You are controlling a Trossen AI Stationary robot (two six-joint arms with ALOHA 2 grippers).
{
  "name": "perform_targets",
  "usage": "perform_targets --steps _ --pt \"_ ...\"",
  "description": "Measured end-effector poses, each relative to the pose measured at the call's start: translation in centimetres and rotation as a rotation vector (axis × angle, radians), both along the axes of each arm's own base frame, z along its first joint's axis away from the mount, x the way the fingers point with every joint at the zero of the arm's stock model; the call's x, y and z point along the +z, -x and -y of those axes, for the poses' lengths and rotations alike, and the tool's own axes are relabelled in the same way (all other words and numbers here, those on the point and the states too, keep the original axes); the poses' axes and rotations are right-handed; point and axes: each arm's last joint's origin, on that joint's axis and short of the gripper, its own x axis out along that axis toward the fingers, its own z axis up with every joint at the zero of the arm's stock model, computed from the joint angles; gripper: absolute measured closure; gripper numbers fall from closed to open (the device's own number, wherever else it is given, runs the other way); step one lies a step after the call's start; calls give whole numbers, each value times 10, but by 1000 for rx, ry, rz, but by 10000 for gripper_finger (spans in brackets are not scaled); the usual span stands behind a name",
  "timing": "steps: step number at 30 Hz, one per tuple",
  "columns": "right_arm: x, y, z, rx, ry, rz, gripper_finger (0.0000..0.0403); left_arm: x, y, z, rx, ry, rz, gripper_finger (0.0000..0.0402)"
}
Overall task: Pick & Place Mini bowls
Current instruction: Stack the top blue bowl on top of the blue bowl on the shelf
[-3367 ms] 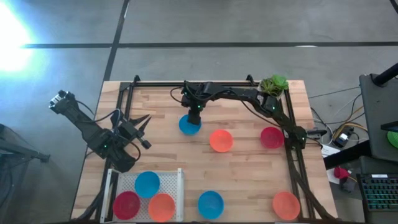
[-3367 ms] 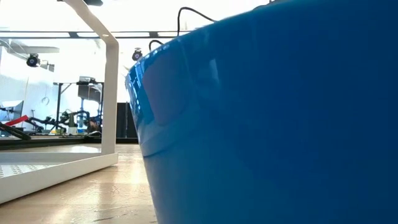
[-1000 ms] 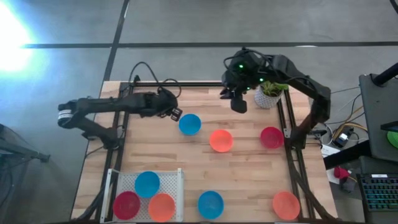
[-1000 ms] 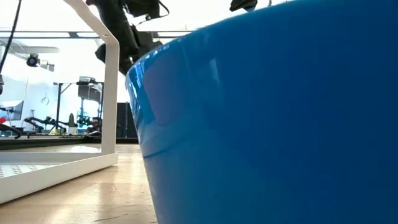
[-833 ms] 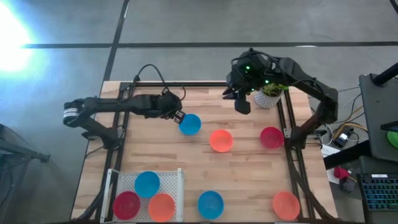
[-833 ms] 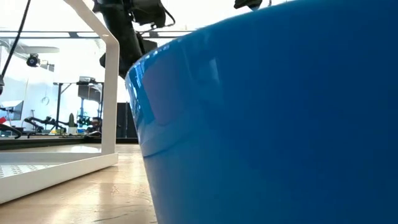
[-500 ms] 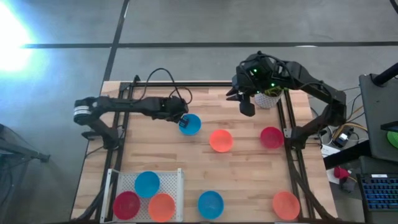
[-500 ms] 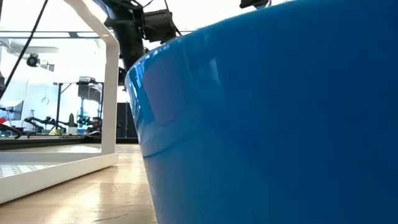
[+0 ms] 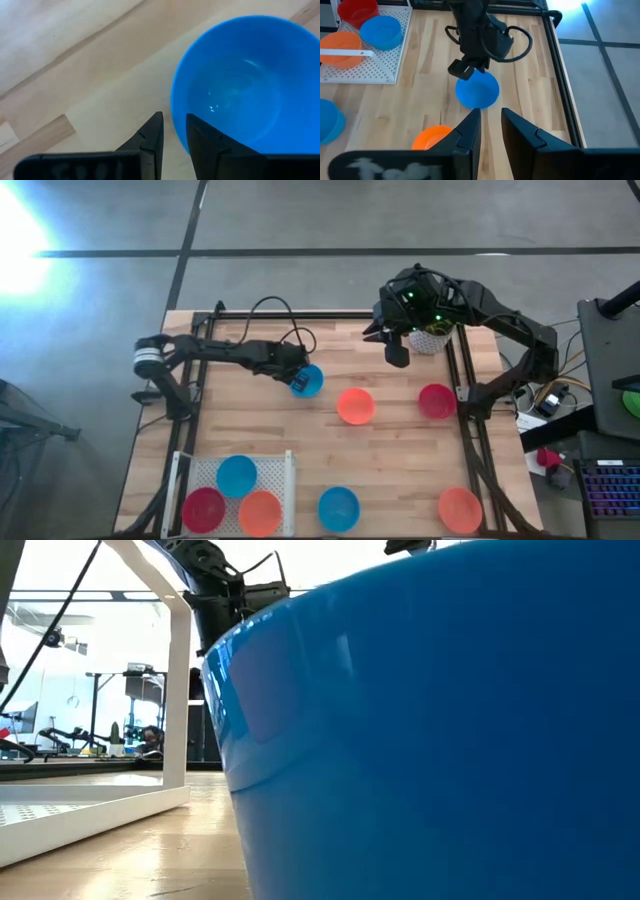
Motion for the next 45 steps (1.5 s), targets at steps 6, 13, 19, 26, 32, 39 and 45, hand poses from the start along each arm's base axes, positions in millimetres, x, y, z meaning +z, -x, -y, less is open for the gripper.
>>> perform_targets --steps 6,13,19,26,32,39,45 --pt "1 0 0 0 3 10 326 -8 -2 0 -1 7 -14 325" --pt "1 0 0 0 3 10 335 -19 -9 -2 -4 6 -10 325" --pt "1 0 0 -2 2 11 330 -23 -12 -2 -14 28 -10 329" --pt "1 0 0 -2 2 12 327 -23 -12 -2 -27 19 -9 388" --pt "1 0 0 0 4 12 335 -20 -12 -2 -44 8 -3 398" --pt "1 0 0 -10 -8 12 328 10 4 1 -97 -26 14 401" --pt "1 -1 0 -34 -35 13 327 52 35 11 -143 -46 40 401"
